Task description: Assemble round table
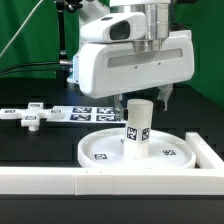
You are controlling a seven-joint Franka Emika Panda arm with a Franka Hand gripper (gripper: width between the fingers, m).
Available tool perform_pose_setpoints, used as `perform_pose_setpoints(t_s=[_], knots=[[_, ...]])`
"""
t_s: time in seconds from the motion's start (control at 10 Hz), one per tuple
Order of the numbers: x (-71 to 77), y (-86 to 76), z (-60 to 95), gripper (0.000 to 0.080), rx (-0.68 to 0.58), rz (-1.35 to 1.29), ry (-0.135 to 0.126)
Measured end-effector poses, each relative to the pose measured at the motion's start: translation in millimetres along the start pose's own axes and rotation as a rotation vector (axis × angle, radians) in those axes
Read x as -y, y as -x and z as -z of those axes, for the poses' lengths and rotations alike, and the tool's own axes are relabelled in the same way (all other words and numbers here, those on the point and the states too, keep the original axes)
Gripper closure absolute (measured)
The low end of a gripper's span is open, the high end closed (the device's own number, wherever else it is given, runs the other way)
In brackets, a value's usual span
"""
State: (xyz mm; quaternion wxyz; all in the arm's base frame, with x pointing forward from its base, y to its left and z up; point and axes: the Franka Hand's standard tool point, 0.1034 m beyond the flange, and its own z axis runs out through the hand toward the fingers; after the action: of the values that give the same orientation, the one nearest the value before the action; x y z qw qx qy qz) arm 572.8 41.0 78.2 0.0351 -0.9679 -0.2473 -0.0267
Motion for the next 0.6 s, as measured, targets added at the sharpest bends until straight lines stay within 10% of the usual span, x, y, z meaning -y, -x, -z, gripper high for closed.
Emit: perform_pose_setpoints(t_s=[0.6], knots=[[8.7, -0.8, -5.5, 0.0151, 0.031, 0.530, 0.018]])
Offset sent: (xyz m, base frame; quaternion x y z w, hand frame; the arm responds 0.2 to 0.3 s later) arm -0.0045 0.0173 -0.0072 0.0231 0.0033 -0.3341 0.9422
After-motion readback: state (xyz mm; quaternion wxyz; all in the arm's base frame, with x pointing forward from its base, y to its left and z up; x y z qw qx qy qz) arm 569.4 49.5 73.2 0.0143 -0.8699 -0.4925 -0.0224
